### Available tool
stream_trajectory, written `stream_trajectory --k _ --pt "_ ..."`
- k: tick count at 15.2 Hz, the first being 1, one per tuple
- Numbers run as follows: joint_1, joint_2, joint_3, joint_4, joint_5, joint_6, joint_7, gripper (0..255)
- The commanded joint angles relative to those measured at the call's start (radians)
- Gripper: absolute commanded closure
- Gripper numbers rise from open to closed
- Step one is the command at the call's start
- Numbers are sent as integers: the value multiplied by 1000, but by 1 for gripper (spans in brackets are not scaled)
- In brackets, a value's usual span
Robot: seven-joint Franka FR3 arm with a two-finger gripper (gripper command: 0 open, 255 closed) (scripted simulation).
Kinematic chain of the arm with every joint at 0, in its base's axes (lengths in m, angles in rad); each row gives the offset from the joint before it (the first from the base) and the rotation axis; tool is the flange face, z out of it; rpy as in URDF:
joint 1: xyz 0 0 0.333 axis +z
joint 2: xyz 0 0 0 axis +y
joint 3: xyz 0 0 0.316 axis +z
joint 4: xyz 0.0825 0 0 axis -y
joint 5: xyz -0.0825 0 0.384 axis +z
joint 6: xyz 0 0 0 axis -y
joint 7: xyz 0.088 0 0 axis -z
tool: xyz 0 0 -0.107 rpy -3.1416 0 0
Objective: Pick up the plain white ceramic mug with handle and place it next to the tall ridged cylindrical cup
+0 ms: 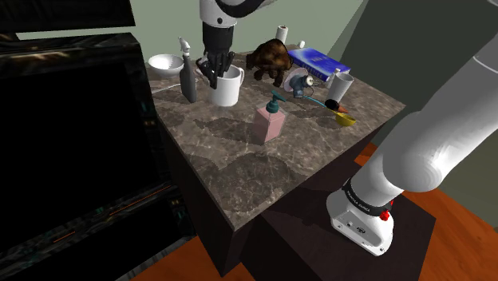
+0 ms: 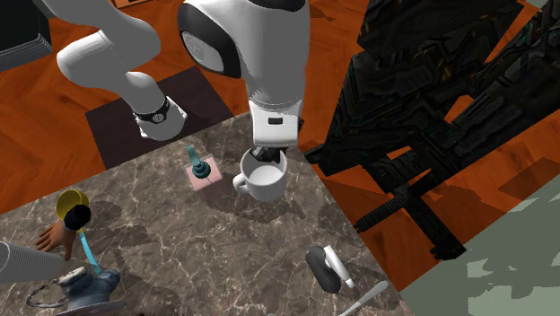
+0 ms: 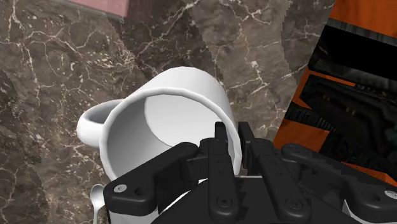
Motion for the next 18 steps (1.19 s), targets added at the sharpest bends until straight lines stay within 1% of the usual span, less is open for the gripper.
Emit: stream_trajectory --k 1,16,18 --pt "0 -7 0 21 2 -28 -1 255" --pt "-2 -33 -4 192 8 -224 -7 255" --pt "-22 -78 -30 141 18 -218 -56 255"
